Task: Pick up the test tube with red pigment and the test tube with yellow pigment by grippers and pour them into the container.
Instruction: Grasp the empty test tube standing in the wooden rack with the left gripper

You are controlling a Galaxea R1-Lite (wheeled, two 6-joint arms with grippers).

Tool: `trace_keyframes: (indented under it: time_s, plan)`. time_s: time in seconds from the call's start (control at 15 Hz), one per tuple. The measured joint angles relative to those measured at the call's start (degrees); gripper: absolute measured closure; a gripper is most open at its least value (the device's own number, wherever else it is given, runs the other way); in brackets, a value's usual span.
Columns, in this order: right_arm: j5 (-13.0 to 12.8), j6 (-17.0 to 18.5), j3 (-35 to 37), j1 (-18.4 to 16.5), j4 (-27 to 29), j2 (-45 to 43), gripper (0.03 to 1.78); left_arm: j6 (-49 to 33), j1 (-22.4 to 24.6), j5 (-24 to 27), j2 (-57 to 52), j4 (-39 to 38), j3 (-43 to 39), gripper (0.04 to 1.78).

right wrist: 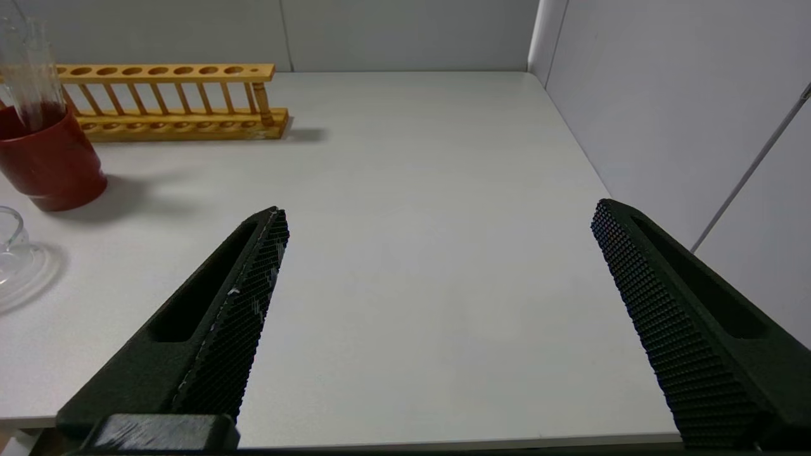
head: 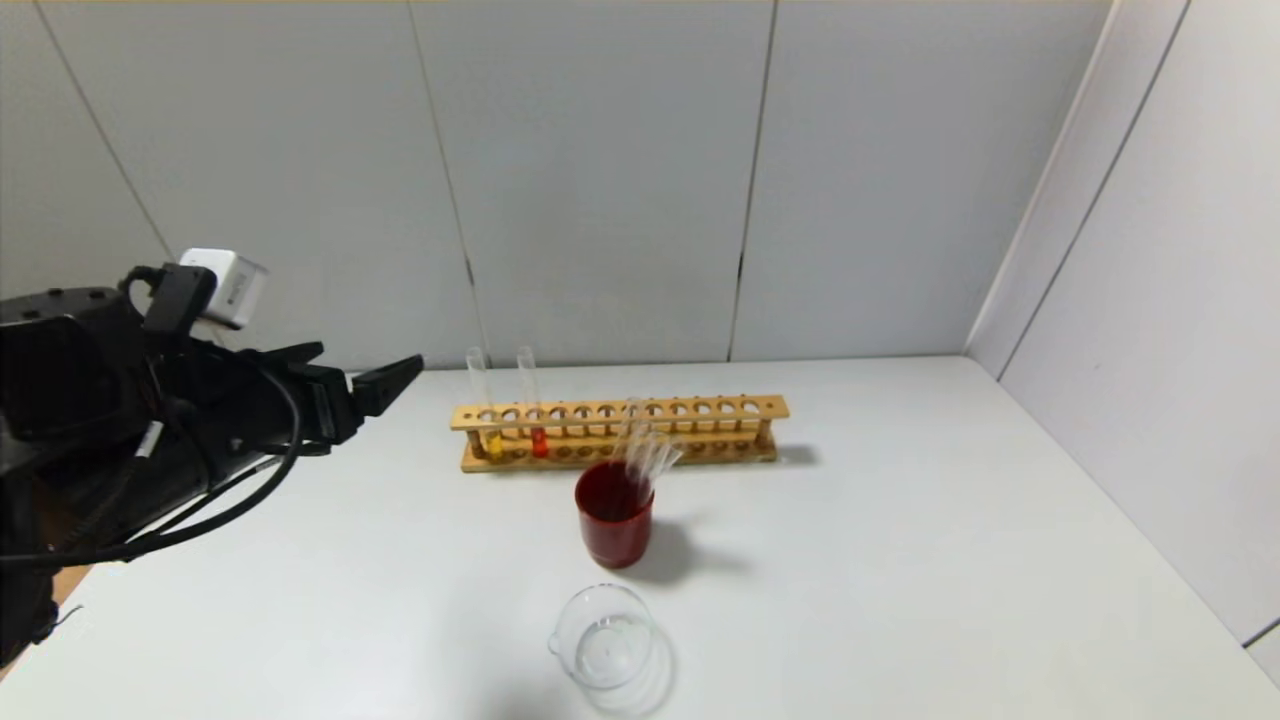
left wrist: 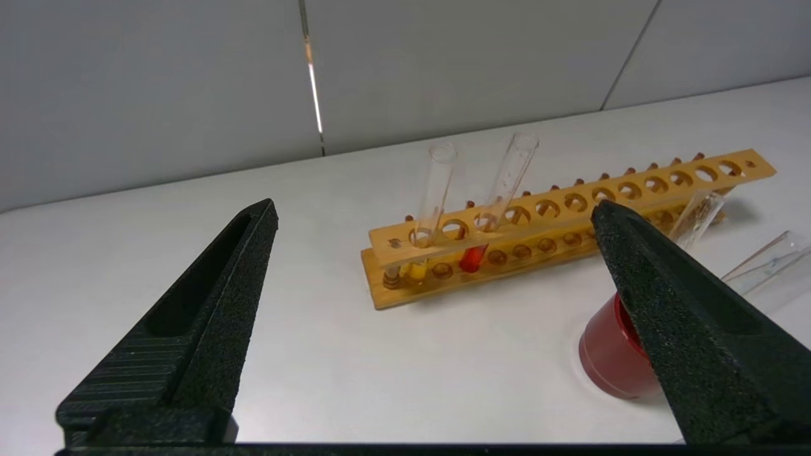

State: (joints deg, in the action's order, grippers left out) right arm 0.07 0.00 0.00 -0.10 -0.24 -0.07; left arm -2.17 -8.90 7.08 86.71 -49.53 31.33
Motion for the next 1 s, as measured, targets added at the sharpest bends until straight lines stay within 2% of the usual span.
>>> trace_keyframes:
  time_s: [0.27, 0.47, 0.8, 1.0]
  plan:
    - [0.0, 0.0, 0.0, 0.0, 0.0, 0.0, 0.06, -1.7, -0.4, 0.9, 8.4, -11.5, -3.5, 0.07]
    - [0.0, 0.0, 0.0, 0.0, 0.0, 0.0, 0.06, -3.0, 1.2, 6.8, 13.2, -16.8, -4.8, 0.07]
    - [0.0, 0.0, 0.0, 0.0, 0.0, 0.0, 0.06, -2.5, 4.1, 16.4, 18.2, -18.7, -4.2, 0.07]
    - [0.0, 0.0, 0.0, 0.0, 0.0, 0.0, 0.06, 0.5, 4.2, 17.5, 22.0, -18.7, 0.1, 0.07]
